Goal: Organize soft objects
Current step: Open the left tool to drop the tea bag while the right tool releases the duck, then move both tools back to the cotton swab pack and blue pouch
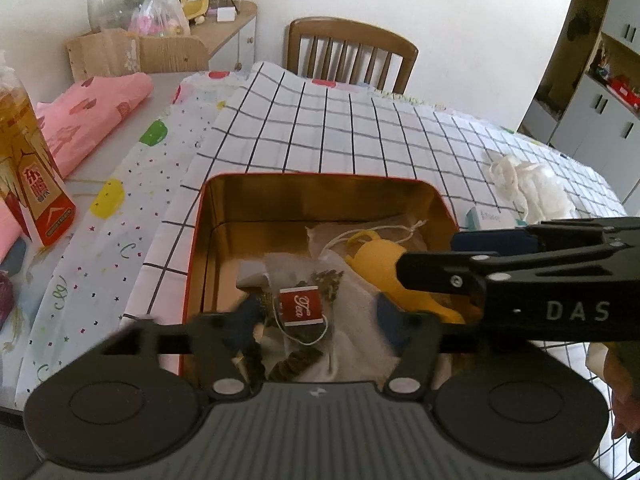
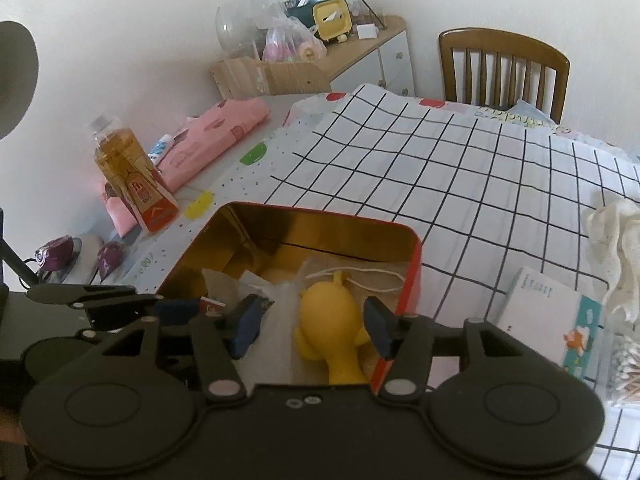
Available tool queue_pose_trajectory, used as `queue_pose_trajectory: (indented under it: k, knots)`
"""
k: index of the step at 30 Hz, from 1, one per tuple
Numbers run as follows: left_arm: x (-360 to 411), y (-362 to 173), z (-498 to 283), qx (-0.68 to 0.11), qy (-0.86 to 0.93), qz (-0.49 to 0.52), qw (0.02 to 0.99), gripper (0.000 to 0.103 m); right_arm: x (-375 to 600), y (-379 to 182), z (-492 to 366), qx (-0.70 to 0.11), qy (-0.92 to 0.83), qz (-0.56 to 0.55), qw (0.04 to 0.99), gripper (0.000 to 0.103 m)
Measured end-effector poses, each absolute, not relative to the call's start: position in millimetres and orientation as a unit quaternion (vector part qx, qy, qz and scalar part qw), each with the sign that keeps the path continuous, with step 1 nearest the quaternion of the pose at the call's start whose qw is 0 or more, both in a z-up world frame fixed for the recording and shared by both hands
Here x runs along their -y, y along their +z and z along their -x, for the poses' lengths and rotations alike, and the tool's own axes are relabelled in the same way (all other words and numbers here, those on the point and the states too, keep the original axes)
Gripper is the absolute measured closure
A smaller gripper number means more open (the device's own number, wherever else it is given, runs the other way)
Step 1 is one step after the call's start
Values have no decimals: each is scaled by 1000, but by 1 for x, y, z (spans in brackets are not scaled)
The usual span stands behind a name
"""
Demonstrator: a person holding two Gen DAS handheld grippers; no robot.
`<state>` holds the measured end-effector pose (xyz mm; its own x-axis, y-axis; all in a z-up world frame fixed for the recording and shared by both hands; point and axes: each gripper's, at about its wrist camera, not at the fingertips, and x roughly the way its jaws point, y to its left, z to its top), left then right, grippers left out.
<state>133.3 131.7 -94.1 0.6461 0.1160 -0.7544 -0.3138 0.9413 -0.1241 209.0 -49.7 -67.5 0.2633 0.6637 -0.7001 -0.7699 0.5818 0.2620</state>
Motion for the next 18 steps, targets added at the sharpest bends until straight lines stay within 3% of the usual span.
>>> queue_pose_trajectory:
  k: [18]
  knots:
    - [-112, -62, -110, -383, 107, 107, 911, 30, 119, -29, -185, -353, 450, 48, 819, 33]
